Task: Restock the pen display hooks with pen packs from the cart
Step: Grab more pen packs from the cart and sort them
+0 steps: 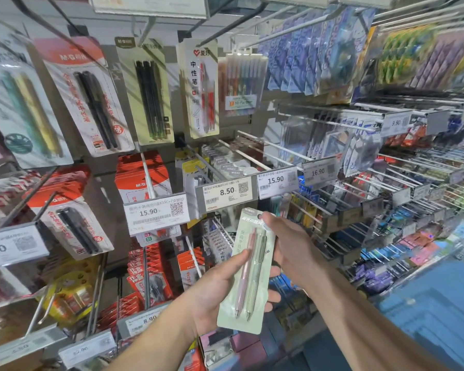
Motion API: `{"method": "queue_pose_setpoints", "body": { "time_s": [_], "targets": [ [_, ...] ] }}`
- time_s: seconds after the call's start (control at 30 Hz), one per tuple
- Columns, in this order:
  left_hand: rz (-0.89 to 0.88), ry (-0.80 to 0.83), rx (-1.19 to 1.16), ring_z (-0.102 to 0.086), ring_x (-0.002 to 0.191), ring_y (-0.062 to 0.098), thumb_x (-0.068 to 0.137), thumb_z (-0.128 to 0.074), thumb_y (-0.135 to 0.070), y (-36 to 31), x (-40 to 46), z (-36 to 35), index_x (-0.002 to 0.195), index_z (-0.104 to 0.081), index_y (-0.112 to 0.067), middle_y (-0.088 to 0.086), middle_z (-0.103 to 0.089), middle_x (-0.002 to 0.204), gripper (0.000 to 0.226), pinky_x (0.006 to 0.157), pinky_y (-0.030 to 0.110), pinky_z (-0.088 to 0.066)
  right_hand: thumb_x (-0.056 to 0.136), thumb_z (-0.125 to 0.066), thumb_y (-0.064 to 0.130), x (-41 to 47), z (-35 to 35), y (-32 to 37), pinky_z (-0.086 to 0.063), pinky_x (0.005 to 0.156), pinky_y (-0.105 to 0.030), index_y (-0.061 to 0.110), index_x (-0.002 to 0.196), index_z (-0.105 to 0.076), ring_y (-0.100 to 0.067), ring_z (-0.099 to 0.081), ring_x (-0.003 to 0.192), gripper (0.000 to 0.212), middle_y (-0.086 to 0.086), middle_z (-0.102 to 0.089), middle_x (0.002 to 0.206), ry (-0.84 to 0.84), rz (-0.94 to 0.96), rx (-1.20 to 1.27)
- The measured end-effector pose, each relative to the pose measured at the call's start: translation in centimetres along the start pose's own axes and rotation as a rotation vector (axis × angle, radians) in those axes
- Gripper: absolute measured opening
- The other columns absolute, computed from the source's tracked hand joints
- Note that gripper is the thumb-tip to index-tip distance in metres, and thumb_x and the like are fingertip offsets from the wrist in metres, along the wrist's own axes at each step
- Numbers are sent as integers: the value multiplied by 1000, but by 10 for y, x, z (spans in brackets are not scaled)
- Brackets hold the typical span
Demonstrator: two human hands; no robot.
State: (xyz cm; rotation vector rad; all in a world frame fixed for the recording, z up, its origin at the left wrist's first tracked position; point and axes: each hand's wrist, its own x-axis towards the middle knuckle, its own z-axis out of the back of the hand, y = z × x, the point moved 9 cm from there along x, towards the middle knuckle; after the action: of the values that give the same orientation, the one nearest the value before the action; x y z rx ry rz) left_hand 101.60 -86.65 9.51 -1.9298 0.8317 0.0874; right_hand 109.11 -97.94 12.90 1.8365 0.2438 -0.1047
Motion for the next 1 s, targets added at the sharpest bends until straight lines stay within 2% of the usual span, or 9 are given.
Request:
{"method": "queue_pose_setpoints", "body": {
  "time_s": [0.07, 0.2, 0.33, 0.43, 0.53, 0.67, 0.77, 0.87, 1.0],
  "targets": [
    [-26, -14, 7, -71, 109, 37, 95, -60, -54, 0, 2, 1, 123, -76, -19, 12, -67, 138, 47, 107, 55, -50, 105, -56, 30, -3, -6, 6, -57, 92, -46, 11, 119, -72, -35, -74, 103, 29, -20, -76, 110, 35, 28, -27],
    [-54, 15, 4, -71, 113, 37, 87, -63, -53, -6, 1, -1, 136, -67, -18, 11, -66, 140, 61, 104, 52, -52, 105, -55, 27, -2, -13, 18, -55, 81, -39, 11, 116, -72, -30, -73, 91, 26, -19, -76, 103, 68, 95, -71],
    [-73, -12, 13, -63, 127, 40, 91, -64, -51, -9, 0, 11, 132, -70, -12, 20, -66, 137, 57, 114, 59, -42, 103, -58, 33, 0, -18, 31, -46, 67, -39, 13, 109, -70, -35, -62, 77, 24, -23, -68, 91, 72, 167, -130],
    [-80, -54, -17, -53, 136, 45, 97, -62, -45, -9, 2, 26, 132, -69, -9, 25, -63, 138, 51, 115, 60, -40, 105, -54, 22, 1, -23, 42, -54, 87, -38, 11, 123, -66, -25, -71, 104, 24, -9, -76, 113, 107, 215, -115],
    [-97, -71, -44, -57, 131, 43, 98, -54, -43, -12, 0, 31, 126, -74, -16, 22, -65, 136, 44, 118, 61, -37, 97, -63, 29, 3, -29, 51, -43, 113, -51, 9, 132, -63, -29, -64, 125, 40, -8, -73, 126, 119, 236, -119],
    [-134, -122, -39, -72, 98, 30, 90, -55, -48, -20, -6, 39, 125, -74, -15, 19, -73, 120, 52, 104, 52, -50, 94, -62, 23, 7, -29, 52, -41, 115, -56, 4, 126, -67, -33, -66, 122, 38, -14, -73, 124, 130, 249, -109],
    [-145, -143, -61, -72, 97, 29, 89, -55, -49, -25, -10, 45, 137, -60, -14, 16, -74, 121, 60, 97, 45, -55, 91, -63, 30, 8, -26, 51, -39, 115, -60, 2, 127, -67, -36, -64, 124, 46, -17, -71, 127, 140, 264, -113],
    [-154, -157, -72, -73, 99, 29, 86, -56, -49, -29, -14, 50, 136, -58, -15, 14, -73, 125, 61, 98, 44, -53, 90, -63, 29, 6, -23, 56, -35, 117, -62, 1, 131, -64, -38, -61, 127, 49, -19, -69, 130, 111, 291, -84],
    [-148, -166, -85, -74, 100, 29, 85, -56, -50, -28, -15, 55, 136, -58, -17, 12, -73, 125, 61, 84, 39, -58, 90, -60, 29, 3, -24, 62, -39, 117, -54, 6, 132, -63, -27, -65, 125, 48, -10, -72, 128, 79, 330, -135]
  ]
}}
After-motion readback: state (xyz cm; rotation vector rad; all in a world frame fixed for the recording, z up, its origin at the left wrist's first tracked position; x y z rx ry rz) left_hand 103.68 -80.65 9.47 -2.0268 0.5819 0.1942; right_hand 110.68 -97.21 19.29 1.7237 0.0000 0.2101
